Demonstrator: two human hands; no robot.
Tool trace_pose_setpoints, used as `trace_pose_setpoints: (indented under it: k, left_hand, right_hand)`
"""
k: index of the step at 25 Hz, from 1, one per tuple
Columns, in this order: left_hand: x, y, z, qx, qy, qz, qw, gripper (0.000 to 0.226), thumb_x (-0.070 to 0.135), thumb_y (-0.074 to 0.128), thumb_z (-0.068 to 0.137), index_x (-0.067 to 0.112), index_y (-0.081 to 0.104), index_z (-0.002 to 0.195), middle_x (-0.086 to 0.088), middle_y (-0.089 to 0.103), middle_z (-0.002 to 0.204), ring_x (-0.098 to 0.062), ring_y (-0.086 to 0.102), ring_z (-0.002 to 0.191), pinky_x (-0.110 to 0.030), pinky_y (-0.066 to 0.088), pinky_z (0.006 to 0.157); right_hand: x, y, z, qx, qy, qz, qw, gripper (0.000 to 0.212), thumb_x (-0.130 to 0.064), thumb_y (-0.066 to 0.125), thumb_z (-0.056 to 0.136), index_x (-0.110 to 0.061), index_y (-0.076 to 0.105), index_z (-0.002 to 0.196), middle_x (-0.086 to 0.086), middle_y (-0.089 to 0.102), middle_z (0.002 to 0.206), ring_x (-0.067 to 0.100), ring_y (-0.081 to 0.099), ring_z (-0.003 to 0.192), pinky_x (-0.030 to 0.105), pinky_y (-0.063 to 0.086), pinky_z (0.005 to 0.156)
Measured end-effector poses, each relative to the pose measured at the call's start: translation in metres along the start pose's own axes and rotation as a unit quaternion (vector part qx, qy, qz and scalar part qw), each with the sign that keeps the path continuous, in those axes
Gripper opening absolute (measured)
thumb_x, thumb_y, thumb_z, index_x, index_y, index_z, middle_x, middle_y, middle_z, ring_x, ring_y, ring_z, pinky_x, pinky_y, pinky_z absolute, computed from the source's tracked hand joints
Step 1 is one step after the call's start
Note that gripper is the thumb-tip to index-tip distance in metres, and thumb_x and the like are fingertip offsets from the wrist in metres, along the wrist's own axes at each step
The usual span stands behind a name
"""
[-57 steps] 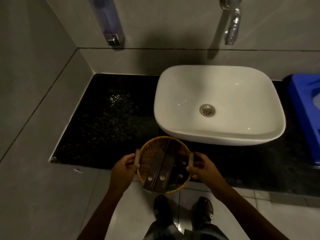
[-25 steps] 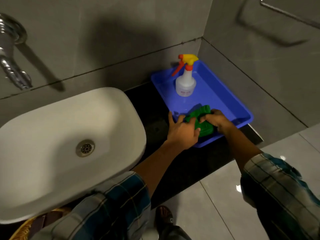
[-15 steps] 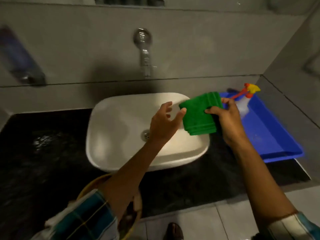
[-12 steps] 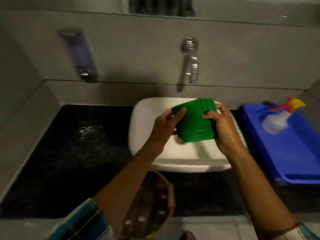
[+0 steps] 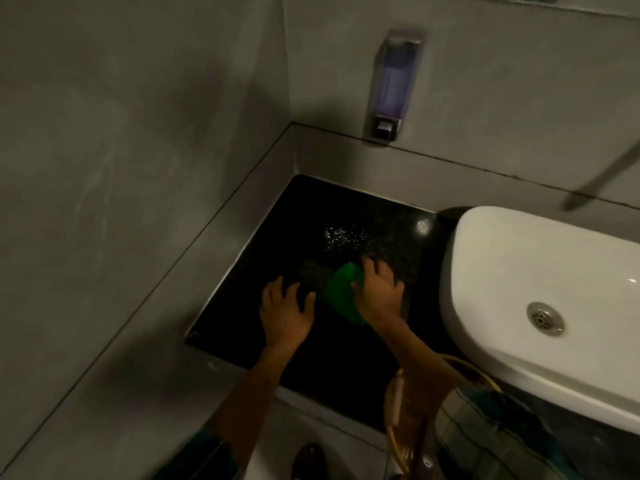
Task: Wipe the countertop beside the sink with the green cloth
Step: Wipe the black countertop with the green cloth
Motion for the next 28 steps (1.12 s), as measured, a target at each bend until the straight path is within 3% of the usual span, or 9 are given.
trace_pose_setpoints:
  k: [3,5,9,13,16,20,22,26,28]
  left_hand:
    - [-0.058,-0.011,0.018,0.046,0.041,0.12,0.991,0.061,0.052,0.025,0.096,0.018,0.034,0.147,-0.012,0.018,0.161,-0.028,0.008,0.15,-0.052,0.013,0.12]
    - [-0.08,-0.01,0.025,0.035,0.063,0.15,0.986,0.073,0.059,0.006,0.092,0.02,0.023,0.15,-0.011,0.014,0.162,-0.026,0.007,0.15,-0.049,0.008,0.122]
    - [-0.082,-0.005,0.029,0.051,0.076,0.154,0.984,0.069,0.057,0.017,0.093,0.019,0.028,0.149,-0.012,0.024,0.159,-0.027,0.017,0.149,-0.052,0.016,0.12]
    - [-0.087,-0.002,0.034,0.064,0.071,0.157,0.983,0.064,0.055,0.027,0.093,0.02,0.033,0.147,-0.011,0.028,0.158,-0.027,0.019,0.148,-0.051,0.017,0.119]
    - [-0.085,-0.002,0.033,0.063,0.072,0.161,0.982,0.064,0.055,0.027,0.093,0.02,0.032,0.147,-0.01,0.028,0.158,-0.027,0.019,0.148,-0.051,0.016,0.12]
    - [-0.084,-0.006,0.032,0.063,0.072,0.161,0.982,0.066,0.055,0.025,0.093,0.02,0.033,0.147,-0.011,0.028,0.158,-0.028,0.02,0.148,-0.05,0.015,0.12]
    - [-0.084,-0.006,0.031,0.058,0.07,0.156,0.984,0.066,0.056,0.024,0.093,0.02,0.031,0.148,-0.01,0.026,0.159,-0.026,0.017,0.148,-0.049,0.013,0.12]
    - [-0.084,-0.005,0.032,0.061,0.069,0.165,0.982,0.064,0.055,0.027,0.093,0.021,0.032,0.147,-0.01,0.027,0.158,-0.027,0.02,0.148,-0.05,0.016,0.119]
    - [-0.085,-0.003,0.032,0.062,0.068,0.167,0.982,0.063,0.055,0.028,0.093,0.021,0.033,0.147,-0.01,0.029,0.158,-0.027,0.022,0.147,-0.05,0.017,0.119]
  right_hand:
    - [-0.019,0.052,-0.01,-0.023,-0.03,-0.01,0.999,0.072,-0.059,0.024,0.094,-0.018,0.012,0.152,0.005,0.003,0.163,0.022,-0.004,0.15,0.05,-0.002,0.118]
    - [-0.016,0.068,-0.005,-0.021,-0.035,-0.046,0.998,0.075,-0.063,0.015,0.093,-0.019,0.004,0.153,0.001,-0.006,0.163,0.019,-0.01,0.15,0.048,-0.012,0.115]
    - [0.019,0.044,0.037,0.066,0.057,-0.074,0.993,0.071,-0.056,0.021,0.096,-0.015,0.009,0.153,0.005,0.004,0.163,0.022,-0.001,0.15,0.053,-0.006,0.118]
    - [0.027,0.023,0.099,0.09,0.175,0.016,0.98,0.074,-0.055,0.027,0.096,-0.011,0.01,0.153,0.011,0.005,0.163,0.026,-0.001,0.15,0.06,0.002,0.118]
    - [-0.027,0.048,0.121,0.019,0.032,-0.03,0.999,0.073,-0.059,0.025,0.094,-0.019,0.009,0.154,0.006,0.0,0.164,0.024,-0.005,0.15,0.055,-0.004,0.118]
    - [-0.057,0.094,0.055,-0.009,-0.186,-0.143,0.972,0.07,-0.065,0.019,0.091,-0.029,0.015,0.151,0.002,0.007,0.163,0.021,0.003,0.15,0.053,0.006,0.118]
    - [-0.016,0.08,0.049,0.01,-0.153,-0.155,0.976,0.07,-0.067,0.014,0.091,-0.03,0.012,0.151,-0.001,0.0,0.16,0.02,-0.001,0.148,0.052,0.002,0.115]
    - [0.033,0.038,0.118,0.022,0.066,-0.083,0.994,0.074,-0.065,0.017,0.091,-0.026,0.009,0.153,0.007,-0.003,0.163,0.025,-0.006,0.15,0.058,-0.007,0.117]
    - [0.003,0.04,0.154,0.016,0.058,-0.046,0.997,0.072,-0.062,0.021,0.093,-0.024,0.01,0.153,0.008,-0.002,0.164,0.026,-0.006,0.15,0.059,-0.004,0.118]
Point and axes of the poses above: each hand's wrist, its own z-axis towards the middle knuckle, its own y-axis out of the palm, x = y × z, the point moved 4 cm from there along z, towards the middle knuckle
